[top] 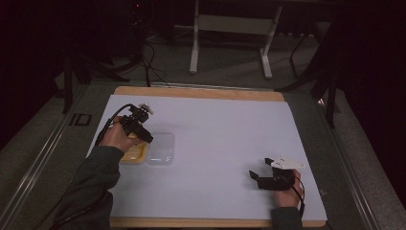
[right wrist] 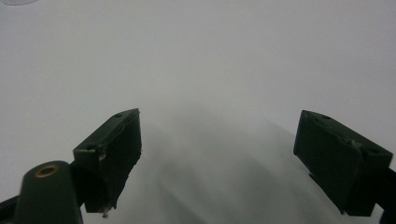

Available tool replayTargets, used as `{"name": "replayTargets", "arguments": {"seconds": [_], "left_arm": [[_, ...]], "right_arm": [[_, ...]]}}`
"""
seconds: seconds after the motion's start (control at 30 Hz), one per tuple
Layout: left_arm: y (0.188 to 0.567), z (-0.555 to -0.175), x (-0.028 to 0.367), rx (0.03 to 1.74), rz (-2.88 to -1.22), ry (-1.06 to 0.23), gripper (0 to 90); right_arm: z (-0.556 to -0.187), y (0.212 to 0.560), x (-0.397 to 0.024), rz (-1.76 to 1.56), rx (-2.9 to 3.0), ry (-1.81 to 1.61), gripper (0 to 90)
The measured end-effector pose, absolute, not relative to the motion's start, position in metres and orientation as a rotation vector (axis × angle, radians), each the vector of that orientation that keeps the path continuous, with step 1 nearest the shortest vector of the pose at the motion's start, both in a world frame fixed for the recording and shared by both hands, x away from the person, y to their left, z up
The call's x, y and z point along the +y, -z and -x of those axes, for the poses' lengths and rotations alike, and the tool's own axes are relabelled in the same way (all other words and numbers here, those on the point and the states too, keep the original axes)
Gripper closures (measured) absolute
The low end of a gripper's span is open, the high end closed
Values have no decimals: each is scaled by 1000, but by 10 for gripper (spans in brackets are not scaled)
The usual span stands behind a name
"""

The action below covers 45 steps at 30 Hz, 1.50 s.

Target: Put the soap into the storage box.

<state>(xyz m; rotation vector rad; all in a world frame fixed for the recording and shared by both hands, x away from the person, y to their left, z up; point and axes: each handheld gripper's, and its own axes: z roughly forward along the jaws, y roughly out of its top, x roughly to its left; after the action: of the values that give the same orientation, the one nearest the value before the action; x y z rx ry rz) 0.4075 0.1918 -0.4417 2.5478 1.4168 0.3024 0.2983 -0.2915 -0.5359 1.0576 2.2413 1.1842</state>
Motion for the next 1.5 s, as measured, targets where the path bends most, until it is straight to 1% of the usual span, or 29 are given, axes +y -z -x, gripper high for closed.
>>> {"name": "replayTargets", "arguments": {"seconds": [0.53,0.9,1.0,1.5], "left_arm": [[440,-410,204,1478,-2517,-348,252],[441,-409,212,1458,-2522,-334,252],[442,-409,214,1431,-2542,-325,252],[453,-408,221,1419,-2580,-288,252]], "right_arm": [[-298,536,-291,-1054,2241,-1182,149],[-298,536,-291,-1052,2242,-1178,149],[-298,536,-291,-1052,2242,-1178,149],[-298,536,-291,-1051,2240,-1177,149]]}}
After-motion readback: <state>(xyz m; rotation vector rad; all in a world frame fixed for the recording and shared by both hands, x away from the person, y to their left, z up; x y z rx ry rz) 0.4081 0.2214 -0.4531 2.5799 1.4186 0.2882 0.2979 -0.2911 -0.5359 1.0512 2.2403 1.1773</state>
